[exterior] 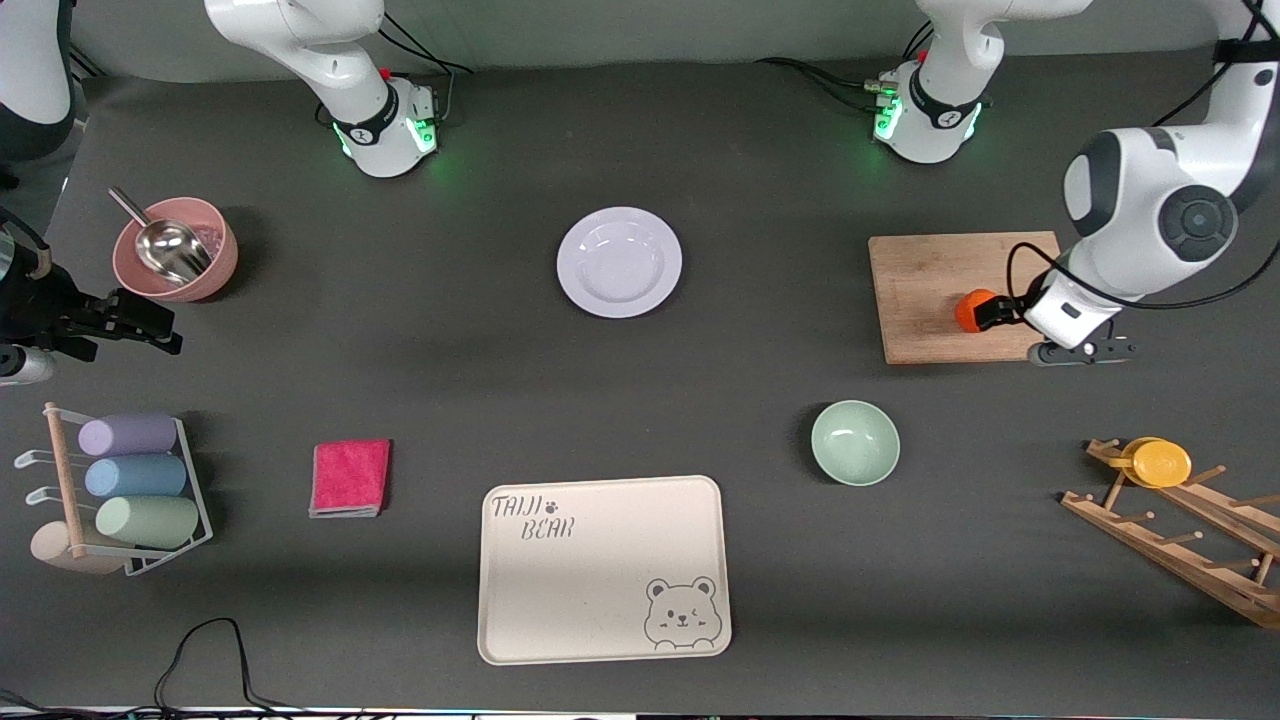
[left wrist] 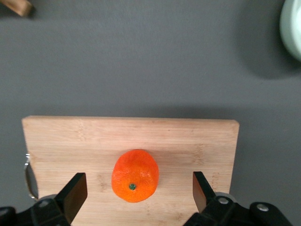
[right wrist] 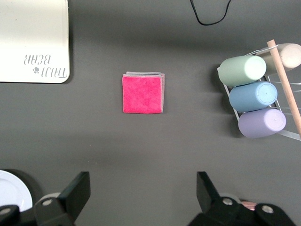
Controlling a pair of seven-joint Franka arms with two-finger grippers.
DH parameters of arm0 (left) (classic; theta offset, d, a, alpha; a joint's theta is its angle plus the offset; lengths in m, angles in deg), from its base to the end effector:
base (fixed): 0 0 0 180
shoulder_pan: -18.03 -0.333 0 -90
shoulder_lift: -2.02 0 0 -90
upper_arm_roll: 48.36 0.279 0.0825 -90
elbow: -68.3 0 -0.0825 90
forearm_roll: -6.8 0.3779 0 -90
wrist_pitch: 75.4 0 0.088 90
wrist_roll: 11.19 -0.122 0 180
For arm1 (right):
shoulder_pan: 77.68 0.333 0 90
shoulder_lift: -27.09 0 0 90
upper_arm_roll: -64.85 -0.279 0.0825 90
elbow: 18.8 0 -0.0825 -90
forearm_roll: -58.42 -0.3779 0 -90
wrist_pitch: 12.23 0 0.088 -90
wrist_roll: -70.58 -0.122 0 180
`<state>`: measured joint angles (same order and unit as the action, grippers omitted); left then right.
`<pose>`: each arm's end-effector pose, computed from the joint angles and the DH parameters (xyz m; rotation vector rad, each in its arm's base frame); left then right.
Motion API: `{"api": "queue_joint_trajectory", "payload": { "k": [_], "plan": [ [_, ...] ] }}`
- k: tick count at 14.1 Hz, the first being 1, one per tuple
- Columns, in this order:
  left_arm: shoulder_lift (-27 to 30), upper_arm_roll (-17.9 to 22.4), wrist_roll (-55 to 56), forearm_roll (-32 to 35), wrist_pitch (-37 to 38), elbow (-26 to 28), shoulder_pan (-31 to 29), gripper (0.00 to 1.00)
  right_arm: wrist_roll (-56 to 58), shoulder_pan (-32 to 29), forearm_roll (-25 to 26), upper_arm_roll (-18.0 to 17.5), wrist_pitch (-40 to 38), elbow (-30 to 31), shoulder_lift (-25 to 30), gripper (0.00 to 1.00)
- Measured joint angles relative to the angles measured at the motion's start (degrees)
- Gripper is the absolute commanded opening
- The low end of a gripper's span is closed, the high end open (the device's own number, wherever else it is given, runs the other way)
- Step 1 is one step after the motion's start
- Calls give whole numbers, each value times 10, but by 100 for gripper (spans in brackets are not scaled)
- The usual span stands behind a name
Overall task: Place orange and plate with both arms
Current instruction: 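Lower the left gripper over the orange on the cutting board, then close the left gripper around the orange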
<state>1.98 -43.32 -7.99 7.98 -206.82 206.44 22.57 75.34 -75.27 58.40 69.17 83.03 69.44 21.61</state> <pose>0.4692 0.0048 0.2538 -3.1178 -0.0780 0.1836 0.5821 -0.0177 0.5412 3.1319 0.0786 0.0418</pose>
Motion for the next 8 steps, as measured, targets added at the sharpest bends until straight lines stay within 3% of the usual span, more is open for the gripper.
{"api": "queue_joint_trajectory", "payload": {
  "k": [8],
  "plan": [
    [-56, 0, 0, 0, -203, 121, 0, 100, 0, 0, 0, 1, -7, 1, 0, 100]
  ]
}}
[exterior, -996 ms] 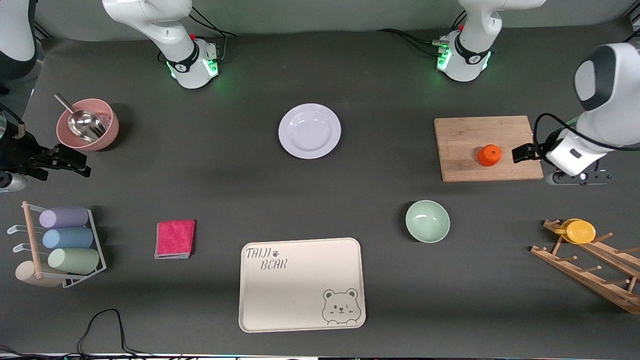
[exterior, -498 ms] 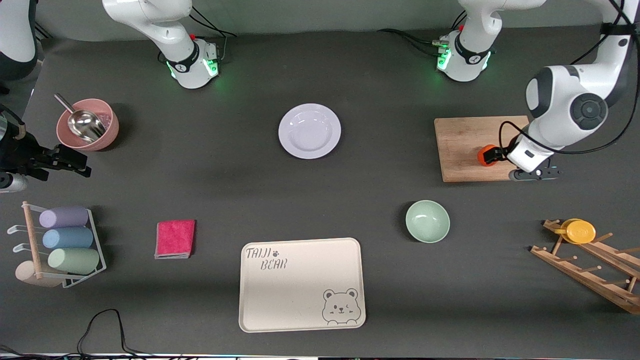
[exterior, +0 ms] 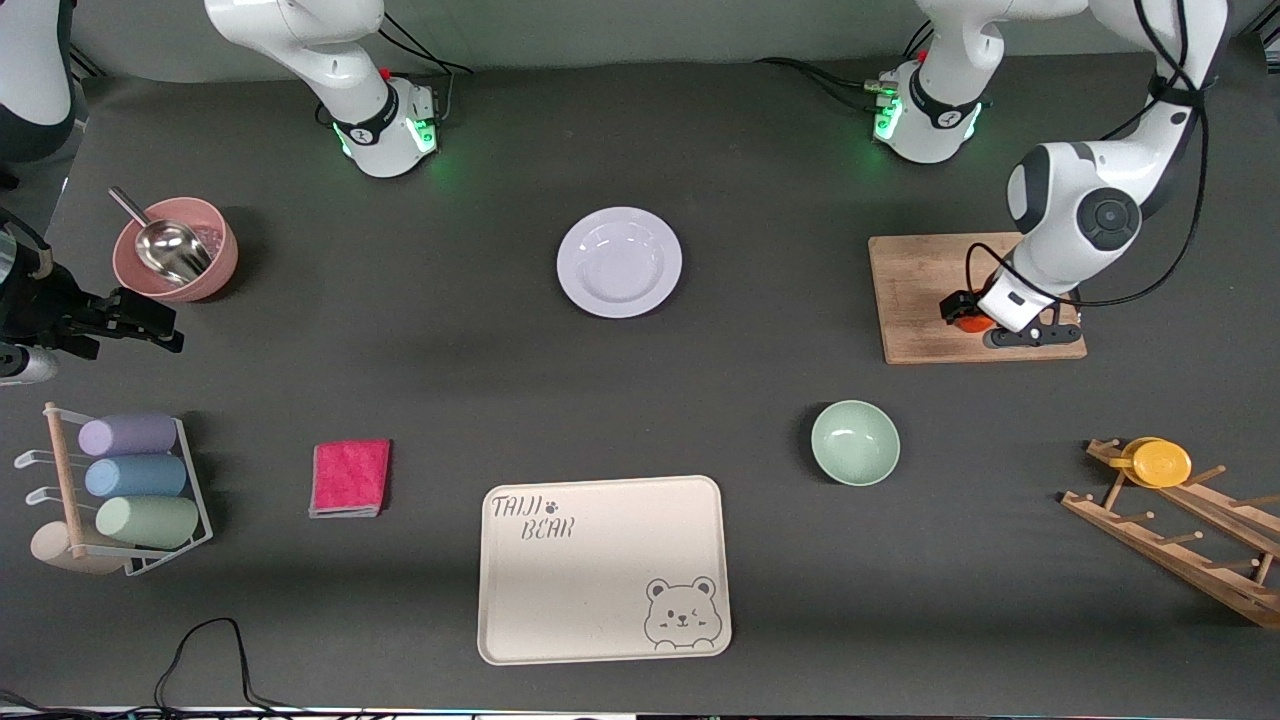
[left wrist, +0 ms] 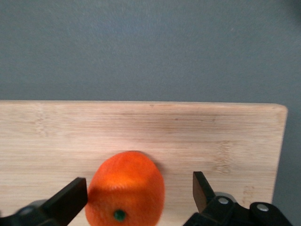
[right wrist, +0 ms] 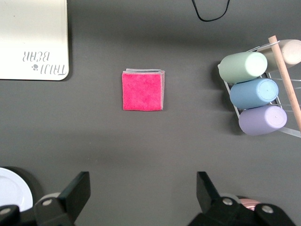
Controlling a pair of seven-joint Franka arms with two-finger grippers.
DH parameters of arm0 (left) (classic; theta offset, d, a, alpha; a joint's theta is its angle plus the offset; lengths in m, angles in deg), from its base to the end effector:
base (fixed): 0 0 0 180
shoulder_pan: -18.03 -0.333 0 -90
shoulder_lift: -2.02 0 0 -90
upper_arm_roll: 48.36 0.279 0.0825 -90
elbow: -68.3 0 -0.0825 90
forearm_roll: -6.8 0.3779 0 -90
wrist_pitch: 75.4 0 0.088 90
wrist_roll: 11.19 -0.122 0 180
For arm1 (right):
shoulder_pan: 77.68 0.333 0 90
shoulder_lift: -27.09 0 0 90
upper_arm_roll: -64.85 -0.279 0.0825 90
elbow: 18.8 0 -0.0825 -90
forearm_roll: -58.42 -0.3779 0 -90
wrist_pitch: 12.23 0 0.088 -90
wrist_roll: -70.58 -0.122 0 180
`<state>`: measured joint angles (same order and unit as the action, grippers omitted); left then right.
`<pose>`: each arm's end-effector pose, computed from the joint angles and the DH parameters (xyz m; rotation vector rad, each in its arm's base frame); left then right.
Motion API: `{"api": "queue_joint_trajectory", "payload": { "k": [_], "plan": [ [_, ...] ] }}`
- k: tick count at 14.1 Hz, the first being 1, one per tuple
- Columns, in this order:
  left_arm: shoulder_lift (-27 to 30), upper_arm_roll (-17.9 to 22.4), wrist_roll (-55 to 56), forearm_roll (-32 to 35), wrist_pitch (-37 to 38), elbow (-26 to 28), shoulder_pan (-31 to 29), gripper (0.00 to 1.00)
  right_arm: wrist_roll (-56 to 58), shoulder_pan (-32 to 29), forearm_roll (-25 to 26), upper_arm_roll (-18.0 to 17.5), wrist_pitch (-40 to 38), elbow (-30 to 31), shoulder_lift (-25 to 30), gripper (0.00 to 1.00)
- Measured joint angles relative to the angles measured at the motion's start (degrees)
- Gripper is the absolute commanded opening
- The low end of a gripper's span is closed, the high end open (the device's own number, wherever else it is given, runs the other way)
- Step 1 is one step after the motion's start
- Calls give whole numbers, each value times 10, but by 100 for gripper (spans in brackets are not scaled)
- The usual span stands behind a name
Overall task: Place orange and plate with both arms
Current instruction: 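Close the left gripper around the orange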
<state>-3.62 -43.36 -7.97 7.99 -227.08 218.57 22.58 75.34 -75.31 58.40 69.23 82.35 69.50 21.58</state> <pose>0.4179 0.0042 0.1632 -3.1192 -0.0707 0.1141 0.5807 -0.0186 0.5393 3.1328 0.0758 0.0208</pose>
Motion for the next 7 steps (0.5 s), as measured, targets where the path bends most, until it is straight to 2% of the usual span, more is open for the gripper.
{"api": "queue_joint_trajectory", "payload": {
  "k": [7],
  "plan": [
    [-17, 0, 0, 0, -13, -1, 1, 100, 0, 0, 0, 2, -1, 2, -1, 100]
  ]
}}
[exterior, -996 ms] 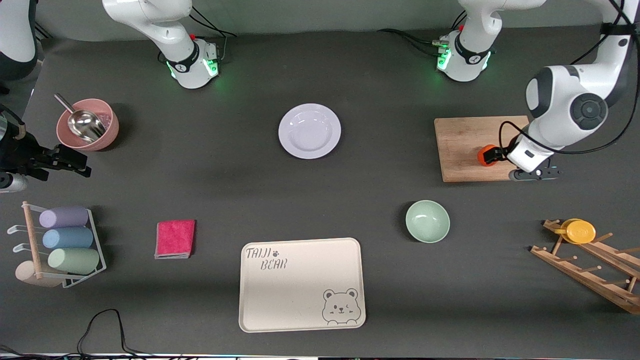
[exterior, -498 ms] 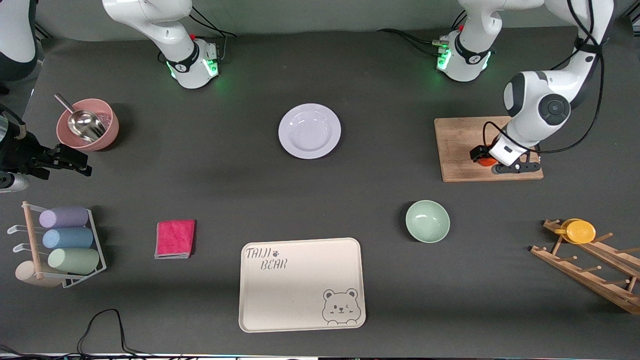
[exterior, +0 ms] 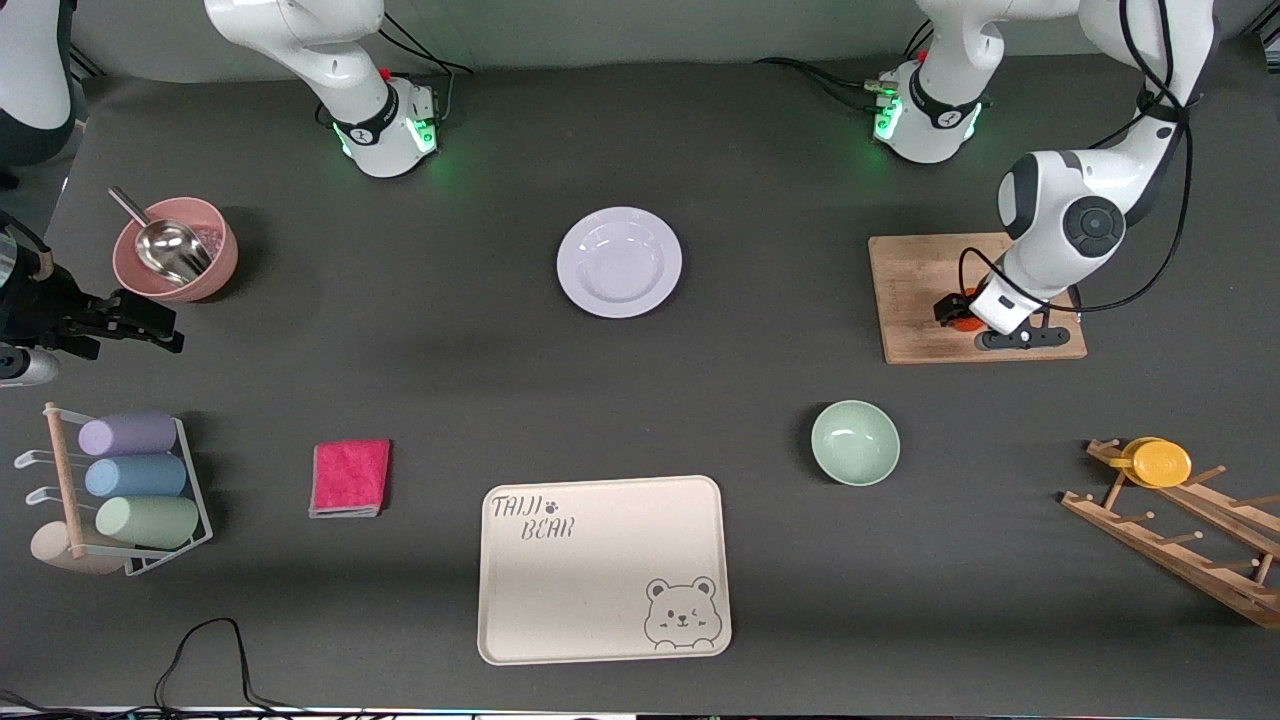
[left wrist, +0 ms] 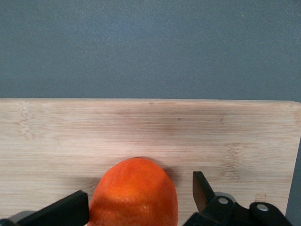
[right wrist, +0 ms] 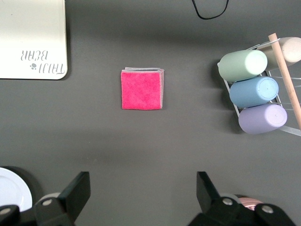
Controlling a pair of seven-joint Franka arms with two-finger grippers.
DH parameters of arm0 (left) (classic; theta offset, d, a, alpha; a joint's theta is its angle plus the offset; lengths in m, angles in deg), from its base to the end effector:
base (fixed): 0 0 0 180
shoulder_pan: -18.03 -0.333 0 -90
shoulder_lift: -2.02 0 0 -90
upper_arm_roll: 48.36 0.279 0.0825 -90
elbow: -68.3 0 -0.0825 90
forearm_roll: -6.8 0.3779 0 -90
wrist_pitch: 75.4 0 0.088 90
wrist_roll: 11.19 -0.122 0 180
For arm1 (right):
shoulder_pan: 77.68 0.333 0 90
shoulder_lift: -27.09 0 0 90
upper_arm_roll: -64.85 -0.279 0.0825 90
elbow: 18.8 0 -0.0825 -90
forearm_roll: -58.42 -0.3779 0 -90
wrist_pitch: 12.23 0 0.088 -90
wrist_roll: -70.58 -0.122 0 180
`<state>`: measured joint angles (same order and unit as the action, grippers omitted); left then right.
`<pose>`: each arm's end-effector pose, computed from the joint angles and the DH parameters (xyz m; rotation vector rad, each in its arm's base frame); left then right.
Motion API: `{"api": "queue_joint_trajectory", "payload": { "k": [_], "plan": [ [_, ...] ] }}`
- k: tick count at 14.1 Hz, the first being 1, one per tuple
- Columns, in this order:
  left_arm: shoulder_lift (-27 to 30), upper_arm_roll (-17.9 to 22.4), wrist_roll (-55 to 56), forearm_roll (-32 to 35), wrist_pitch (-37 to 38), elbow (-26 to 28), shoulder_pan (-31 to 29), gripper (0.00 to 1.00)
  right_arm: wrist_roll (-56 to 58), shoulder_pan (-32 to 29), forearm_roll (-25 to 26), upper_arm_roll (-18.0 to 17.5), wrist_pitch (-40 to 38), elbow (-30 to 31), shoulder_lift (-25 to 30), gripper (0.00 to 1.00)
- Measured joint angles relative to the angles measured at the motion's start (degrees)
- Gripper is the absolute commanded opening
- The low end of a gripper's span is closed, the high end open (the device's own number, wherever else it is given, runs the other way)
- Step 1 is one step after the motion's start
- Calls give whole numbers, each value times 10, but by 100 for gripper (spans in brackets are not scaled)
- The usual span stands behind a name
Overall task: Place orange and plate with both arms
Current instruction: 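Close the left gripper around the orange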
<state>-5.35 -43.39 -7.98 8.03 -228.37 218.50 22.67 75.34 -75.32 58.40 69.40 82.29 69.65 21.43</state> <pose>0.4161 0.0036 0.1528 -3.1163 -0.0655 0.1238 0.5809 -0.0204 0.5365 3.1329 0.0709 0.0110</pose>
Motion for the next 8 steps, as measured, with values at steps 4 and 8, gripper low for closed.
{"api": "queue_joint_trajectory", "payload": {
  "k": [4, 8],
  "plan": [
    [6, 0, 0, 0, 12, -3, 0, 100, 0, 0, 0, 1, 0, 0, 0, 100],
    [14, 0, 0, 0, 26, -7, 1, 100, 0, 0, 0, 7, 0, 0, 0, 100]
  ]
}}
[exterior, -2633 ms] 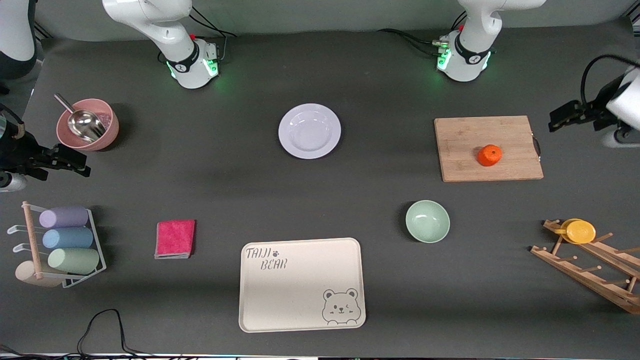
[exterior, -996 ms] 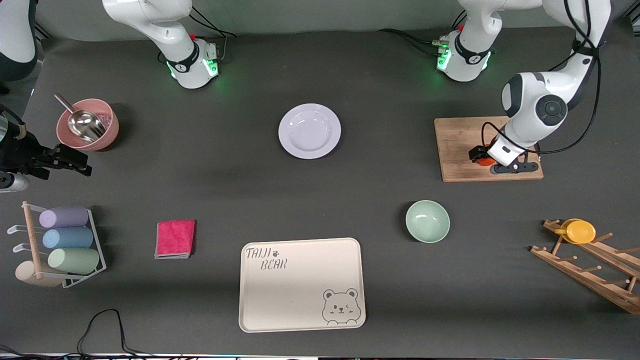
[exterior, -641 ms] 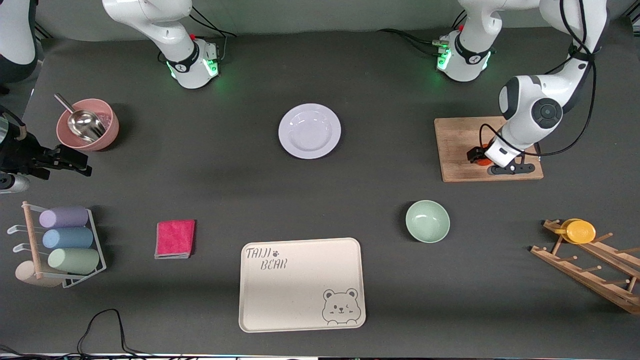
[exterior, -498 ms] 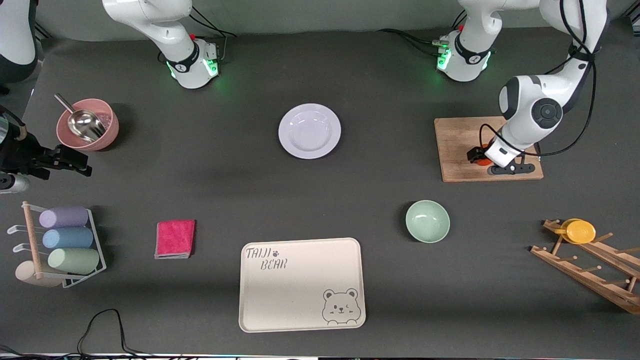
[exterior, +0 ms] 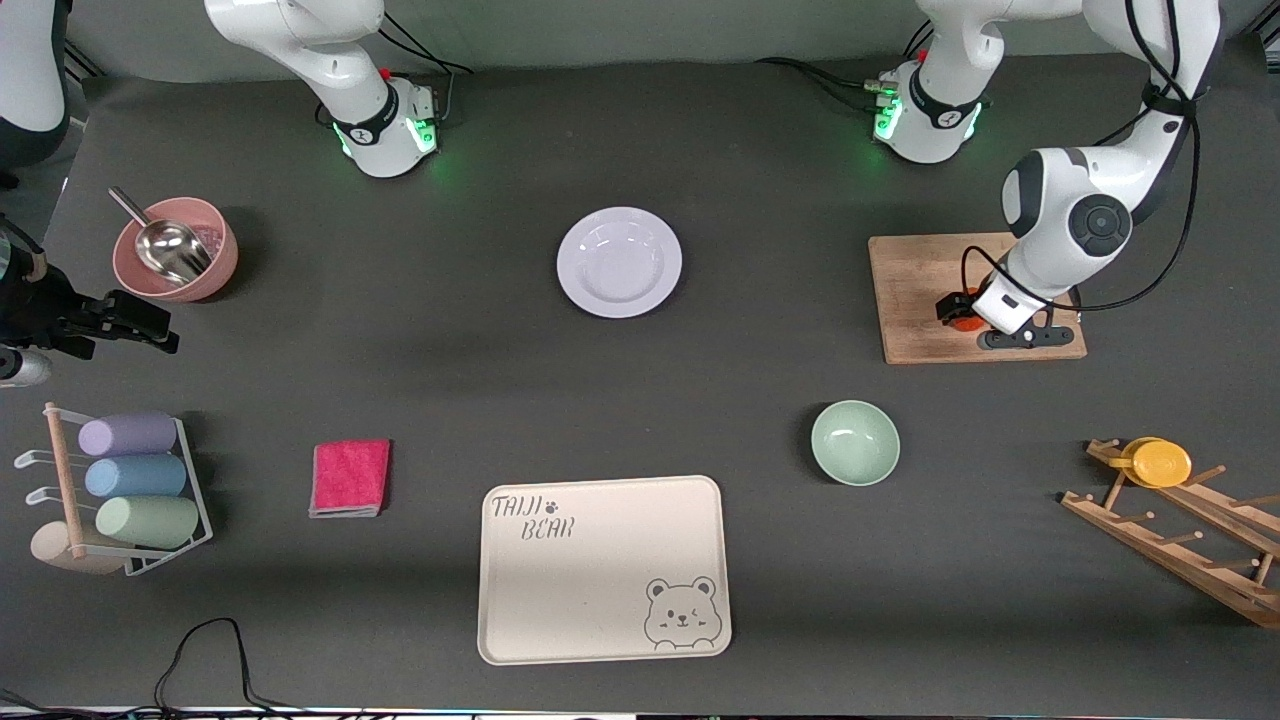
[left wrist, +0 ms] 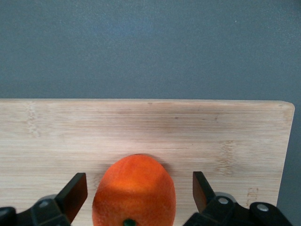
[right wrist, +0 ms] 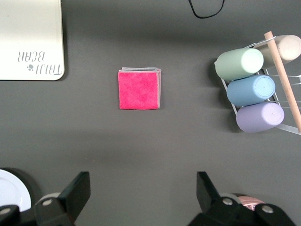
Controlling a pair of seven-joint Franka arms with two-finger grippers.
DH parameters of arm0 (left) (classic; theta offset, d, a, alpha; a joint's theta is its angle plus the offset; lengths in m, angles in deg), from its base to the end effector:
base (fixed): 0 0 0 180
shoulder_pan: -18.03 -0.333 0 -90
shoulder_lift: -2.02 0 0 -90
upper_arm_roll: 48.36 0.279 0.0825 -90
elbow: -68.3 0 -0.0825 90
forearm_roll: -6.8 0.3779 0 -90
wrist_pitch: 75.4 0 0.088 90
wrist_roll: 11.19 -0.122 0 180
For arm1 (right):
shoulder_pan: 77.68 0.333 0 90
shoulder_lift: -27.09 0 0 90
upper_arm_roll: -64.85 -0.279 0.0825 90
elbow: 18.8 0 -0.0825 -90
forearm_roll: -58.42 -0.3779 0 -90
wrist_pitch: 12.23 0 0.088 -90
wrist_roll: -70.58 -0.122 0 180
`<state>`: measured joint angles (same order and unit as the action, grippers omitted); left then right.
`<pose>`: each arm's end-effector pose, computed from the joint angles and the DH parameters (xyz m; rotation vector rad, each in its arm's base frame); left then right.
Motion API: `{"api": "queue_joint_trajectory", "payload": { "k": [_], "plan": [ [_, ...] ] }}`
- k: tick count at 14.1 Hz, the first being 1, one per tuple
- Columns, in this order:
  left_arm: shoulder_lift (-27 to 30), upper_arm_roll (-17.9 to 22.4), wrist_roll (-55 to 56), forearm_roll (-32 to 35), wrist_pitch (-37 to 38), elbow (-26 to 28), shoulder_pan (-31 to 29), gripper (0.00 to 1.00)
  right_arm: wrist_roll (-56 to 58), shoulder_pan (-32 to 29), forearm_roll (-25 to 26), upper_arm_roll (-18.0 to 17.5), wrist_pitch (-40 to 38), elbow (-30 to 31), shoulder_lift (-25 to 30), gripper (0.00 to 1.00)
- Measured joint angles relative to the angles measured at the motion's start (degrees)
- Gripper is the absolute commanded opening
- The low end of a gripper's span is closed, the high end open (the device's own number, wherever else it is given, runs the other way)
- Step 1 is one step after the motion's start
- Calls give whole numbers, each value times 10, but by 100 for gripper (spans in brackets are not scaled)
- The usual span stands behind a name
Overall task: Place orange and plate with both arms
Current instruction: 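Close the left gripper around the orange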
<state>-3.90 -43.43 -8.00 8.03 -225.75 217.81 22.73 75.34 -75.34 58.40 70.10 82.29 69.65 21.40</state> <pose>0.4199 0.0027 0.1635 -3.1170 -0.0631 0.1370 0.5807 -0.0274 0.5363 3.1320 0.0513 0.0101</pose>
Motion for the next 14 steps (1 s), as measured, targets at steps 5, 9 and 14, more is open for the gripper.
{"api": "queue_joint_trajectory", "payload": {
  "k": [5, 9, 14],
  "plan": [
    [-2, -1, 0, 0, 3, 2, 0, 100, 0, 0, 0, 0, 0, 0, 0, 100],
    [-5, -1, 0, 0, 6, 5, 1, 63, 0, 0, 0, 0, 0, 0, 0, 100],
    [-4, -1, 0, 0, 11, 5, 1, 22, 0, 0, 0, 1, 0, 0, -1, 100]
  ]
}}
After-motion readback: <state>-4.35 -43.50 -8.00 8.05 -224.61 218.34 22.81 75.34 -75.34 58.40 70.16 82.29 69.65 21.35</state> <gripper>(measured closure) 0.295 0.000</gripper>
